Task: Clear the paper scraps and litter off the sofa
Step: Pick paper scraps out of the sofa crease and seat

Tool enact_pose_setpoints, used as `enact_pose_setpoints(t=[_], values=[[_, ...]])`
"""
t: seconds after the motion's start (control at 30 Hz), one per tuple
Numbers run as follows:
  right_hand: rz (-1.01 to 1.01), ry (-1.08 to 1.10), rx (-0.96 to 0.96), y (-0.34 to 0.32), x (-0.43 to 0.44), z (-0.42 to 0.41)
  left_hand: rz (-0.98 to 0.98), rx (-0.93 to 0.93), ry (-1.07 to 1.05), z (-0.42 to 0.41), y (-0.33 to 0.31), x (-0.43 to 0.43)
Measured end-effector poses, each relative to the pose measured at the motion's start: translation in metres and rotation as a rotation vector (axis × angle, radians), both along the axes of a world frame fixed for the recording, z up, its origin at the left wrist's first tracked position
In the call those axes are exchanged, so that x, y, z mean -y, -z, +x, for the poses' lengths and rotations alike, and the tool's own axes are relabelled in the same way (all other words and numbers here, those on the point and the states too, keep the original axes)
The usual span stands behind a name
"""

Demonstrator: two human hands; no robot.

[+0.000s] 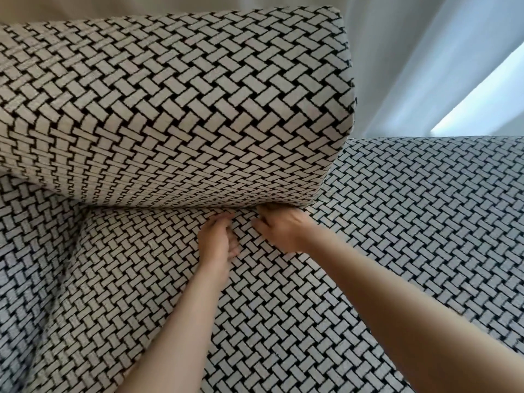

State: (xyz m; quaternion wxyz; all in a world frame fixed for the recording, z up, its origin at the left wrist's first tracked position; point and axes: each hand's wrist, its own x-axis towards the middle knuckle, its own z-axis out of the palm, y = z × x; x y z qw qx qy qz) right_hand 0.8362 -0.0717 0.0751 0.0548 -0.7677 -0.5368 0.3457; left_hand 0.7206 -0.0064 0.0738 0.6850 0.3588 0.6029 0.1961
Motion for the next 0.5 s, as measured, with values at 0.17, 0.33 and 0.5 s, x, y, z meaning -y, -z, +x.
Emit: enact_pose_setpoints(t=[0.17, 0.33, 0.5], values=[[-0.121, 0.07, -0.008, 0.029, -0.036, 0.006, -0.179, 0.156, -0.098, -0.015, -0.007, -0.009], [-0.061, 0.154, 0.118, 0.018, -0.034, -0.017, -0.319, 0.317, -0.193, -0.028, -0.017, -0.015], [0.345, 0.798, -0.323, 0.0, -0.016, -0.058, -0.291, 0.398, -0.219, -0.038, -0.033, -0.011]])
